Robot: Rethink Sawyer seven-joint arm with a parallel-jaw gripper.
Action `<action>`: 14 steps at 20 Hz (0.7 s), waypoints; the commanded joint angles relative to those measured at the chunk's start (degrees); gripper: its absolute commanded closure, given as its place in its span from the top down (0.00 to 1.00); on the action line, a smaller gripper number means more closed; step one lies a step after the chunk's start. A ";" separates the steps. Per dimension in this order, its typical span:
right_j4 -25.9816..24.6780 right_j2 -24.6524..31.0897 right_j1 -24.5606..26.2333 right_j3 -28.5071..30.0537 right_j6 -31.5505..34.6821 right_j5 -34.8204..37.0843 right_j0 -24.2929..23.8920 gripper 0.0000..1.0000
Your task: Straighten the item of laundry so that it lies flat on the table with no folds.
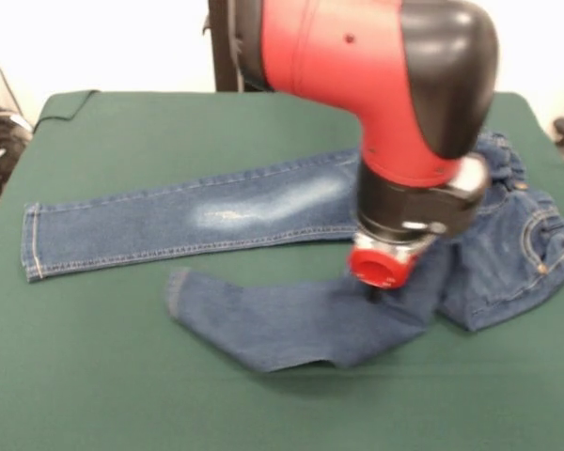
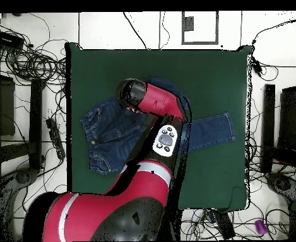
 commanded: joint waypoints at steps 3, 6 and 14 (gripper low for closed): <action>-11.26 -5.39 -1.37 4.38 -4.38 1.32 -5.18 0.00; -13.40 -3.80 -2.98 6.31 -5.62 -0.84 -6.63 0.00; -16.81 0.36 -6.52 9.05 -5.50 -3.38 -8.71 0.00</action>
